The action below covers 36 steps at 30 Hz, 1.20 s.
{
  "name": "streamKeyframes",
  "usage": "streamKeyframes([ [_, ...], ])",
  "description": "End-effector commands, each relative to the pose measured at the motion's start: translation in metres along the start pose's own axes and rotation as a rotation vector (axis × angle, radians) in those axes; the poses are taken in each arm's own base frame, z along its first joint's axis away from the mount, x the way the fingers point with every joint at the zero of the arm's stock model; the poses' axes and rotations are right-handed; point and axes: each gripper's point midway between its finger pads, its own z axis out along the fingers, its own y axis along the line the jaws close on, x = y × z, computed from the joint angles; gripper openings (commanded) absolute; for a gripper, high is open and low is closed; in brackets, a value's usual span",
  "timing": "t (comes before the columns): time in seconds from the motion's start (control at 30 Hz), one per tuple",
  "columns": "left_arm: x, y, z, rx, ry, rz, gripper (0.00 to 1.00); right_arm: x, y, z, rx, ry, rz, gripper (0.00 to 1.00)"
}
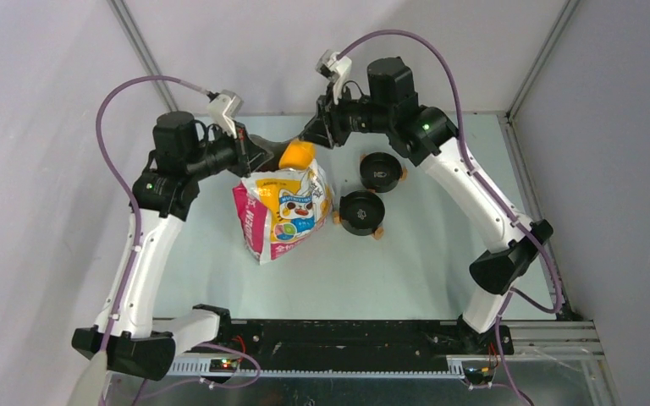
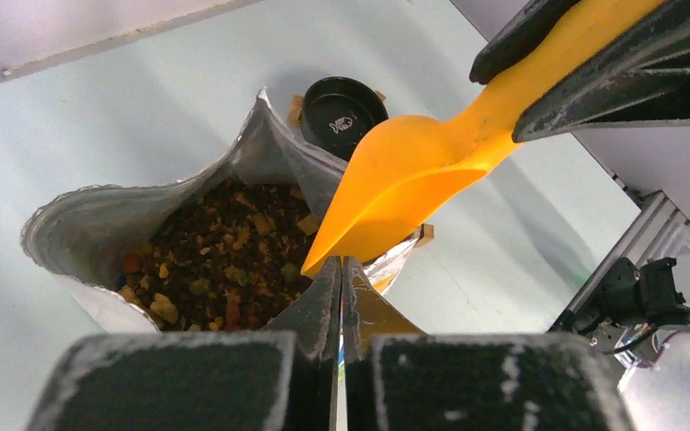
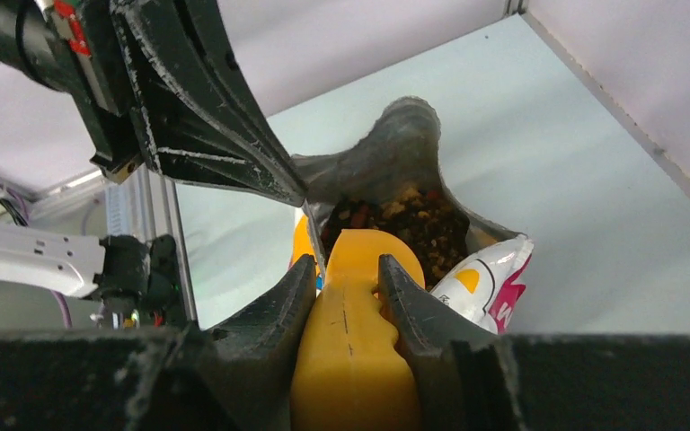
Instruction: Serve the pet food
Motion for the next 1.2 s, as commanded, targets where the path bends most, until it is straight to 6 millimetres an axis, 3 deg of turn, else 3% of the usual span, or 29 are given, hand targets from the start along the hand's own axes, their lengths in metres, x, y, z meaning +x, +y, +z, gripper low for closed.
streamKeyframes([
  [0.0, 0.005, -0.001, 0.009, -0.002, -0.006, 0.003, 0.0, -0.002, 0.017, -0.022, 0.028, 0.005, -0.112, 0.0],
  [0.07, -0.003, 0.007, 0.007, -0.052, -0.028, 0.019, 0.12, 0.01, 0.016, -0.021, 0.033, 0.035, -0.12, 0.0],
  [0.1, -0.006, 0.015, 0.005, -0.105, -0.035, 0.024, 0.29, 0.014, 0.016, -0.02, 0.032, 0.047, -0.121, 0.0],
  [0.17, -0.019, 0.031, -0.002, -0.215, -0.055, 0.043, 0.49, 0.021, 0.021, -0.021, 0.017, 0.065, -0.123, 0.0],
  [0.2, -0.031, 0.036, -0.007, -0.255, -0.076, 0.062, 0.53, 0.024, 0.022, -0.02, 0.011, 0.073, -0.123, 0.0],
  [0.3, -0.033, 0.067, -0.006, -0.394, -0.023, 0.088, 0.64, 0.027, 0.028, -0.023, 0.004, 0.081, -0.15, 0.0],
  [0.53, -0.007, 0.105, 0.027, -0.427, 0.203, 0.152, 0.67, 0.035, 0.036, -0.032, 0.004, 0.094, -0.175, 0.0],
  [0.63, 0.0, 0.11, 0.038, -0.418, 0.228, 0.141, 0.66, 0.041, 0.038, -0.041, 0.015, 0.1, -0.177, 0.0],
  [0.7, 0.006, 0.107, 0.043, -0.386, 0.264, 0.128, 0.65, 0.028, 0.039, -0.041, 0.023, 0.033, -0.216, 0.0],
  [0.77, 0.013, 0.103, 0.044, -0.355, 0.307, 0.11, 0.63, 0.049, 0.04, -0.049, 0.027, 0.103, -0.184, 0.0],
  [0.97, 0.016, 0.078, 0.033, -0.265, 0.273, 0.131, 0.65, 0.07, 0.041, -0.06, 0.04, 0.138, -0.163, 0.0],
  [1.1, -0.001, 0.047, 0.016, -0.181, 0.132, 0.164, 0.72, 0.08, 0.04, -0.067, 0.052, 0.148, -0.143, 0.0],
  [1.17, 0.002, 0.047, 0.012, -0.206, 0.136, 0.199, 0.74, 0.084, 0.038, -0.07, 0.06, 0.15, -0.135, 0.0],
])
